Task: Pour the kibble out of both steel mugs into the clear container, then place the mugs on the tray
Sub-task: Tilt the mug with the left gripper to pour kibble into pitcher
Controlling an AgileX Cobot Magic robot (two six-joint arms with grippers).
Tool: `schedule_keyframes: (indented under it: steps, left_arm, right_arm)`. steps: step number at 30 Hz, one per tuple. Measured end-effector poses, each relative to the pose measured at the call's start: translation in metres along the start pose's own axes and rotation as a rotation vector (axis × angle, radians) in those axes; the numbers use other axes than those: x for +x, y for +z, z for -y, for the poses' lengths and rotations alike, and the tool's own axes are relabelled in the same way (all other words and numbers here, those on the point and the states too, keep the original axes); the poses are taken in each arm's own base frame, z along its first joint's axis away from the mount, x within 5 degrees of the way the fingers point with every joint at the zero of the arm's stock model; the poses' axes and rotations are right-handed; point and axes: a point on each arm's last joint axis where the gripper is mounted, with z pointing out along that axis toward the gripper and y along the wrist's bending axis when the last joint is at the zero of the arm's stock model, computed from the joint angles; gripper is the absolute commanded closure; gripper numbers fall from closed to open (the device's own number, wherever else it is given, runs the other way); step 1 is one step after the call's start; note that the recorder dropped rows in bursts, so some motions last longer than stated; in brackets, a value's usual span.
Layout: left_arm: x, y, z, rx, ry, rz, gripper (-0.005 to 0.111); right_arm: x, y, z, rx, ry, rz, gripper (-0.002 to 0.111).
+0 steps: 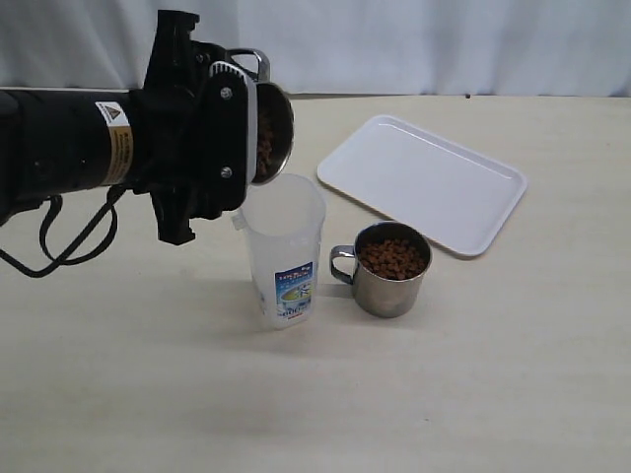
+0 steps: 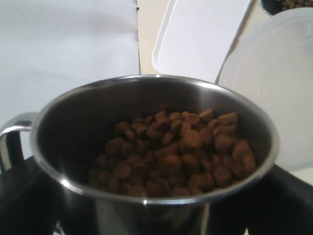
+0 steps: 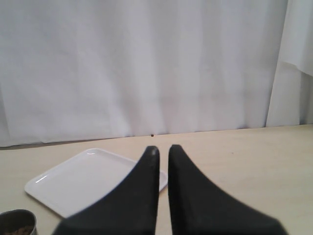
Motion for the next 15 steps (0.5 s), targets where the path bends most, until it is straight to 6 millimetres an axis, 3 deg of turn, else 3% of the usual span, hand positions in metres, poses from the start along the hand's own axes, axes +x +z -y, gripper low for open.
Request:
schedule_keyframes:
  steps: [15]
  left_arm:
    - [-0.001, -0.0003, -0.0011, -0.018, 0.136, -0.015, 0.107]
  right_arm:
    - [0.0, 0.0, 0.0, 0.0, -0.002, 0.0, 0.103]
